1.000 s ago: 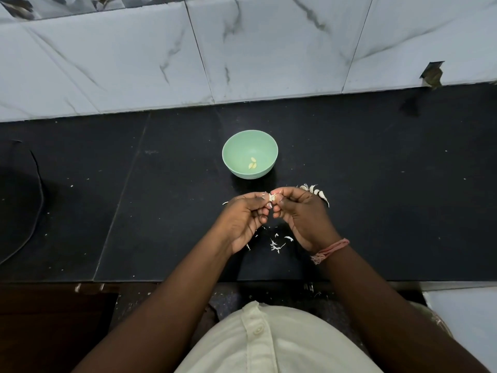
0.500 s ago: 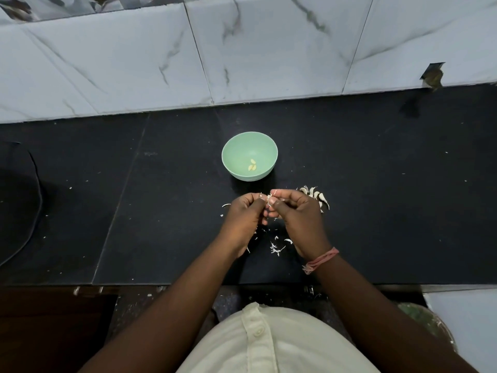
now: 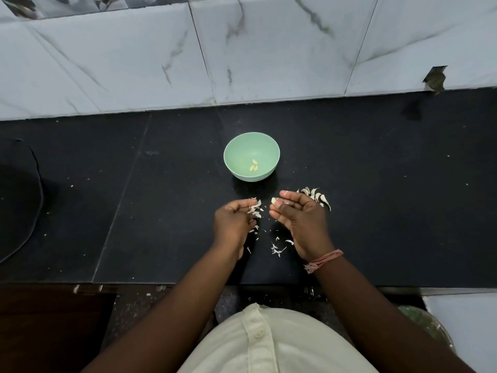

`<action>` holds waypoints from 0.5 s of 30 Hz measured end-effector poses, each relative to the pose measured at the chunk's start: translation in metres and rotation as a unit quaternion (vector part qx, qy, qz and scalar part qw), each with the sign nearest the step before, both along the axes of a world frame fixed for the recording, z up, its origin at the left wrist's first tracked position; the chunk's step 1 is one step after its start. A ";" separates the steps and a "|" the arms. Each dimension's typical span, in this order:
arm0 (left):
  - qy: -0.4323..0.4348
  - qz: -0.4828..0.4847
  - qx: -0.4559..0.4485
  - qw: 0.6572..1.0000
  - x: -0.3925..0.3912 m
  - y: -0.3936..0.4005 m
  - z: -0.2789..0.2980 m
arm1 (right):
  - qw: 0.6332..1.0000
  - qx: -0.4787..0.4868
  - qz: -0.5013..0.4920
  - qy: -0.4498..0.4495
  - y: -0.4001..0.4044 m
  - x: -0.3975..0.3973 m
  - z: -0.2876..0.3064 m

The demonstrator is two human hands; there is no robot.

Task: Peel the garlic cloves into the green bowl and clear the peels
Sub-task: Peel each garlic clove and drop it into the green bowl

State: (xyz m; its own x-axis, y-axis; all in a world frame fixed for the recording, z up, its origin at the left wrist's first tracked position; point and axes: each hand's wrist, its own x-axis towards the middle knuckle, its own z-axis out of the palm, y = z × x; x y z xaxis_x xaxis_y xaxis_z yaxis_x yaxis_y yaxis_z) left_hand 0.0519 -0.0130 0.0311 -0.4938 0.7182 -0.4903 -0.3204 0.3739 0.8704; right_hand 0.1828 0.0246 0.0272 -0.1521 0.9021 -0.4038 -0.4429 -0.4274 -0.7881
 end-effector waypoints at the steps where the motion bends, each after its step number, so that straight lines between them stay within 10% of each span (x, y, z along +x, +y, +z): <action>1: 0.021 -0.010 -0.003 1.000 0.000 0.000 -0.001 | 1.000 0.001 -0.001 -0.003 0.000 0.000 0.000; 15: -0.003 -0.078 0.032 0.996 0.005 -0.002 0.009 | 0.997 0.039 0.006 -0.072 0.000 0.002 0.001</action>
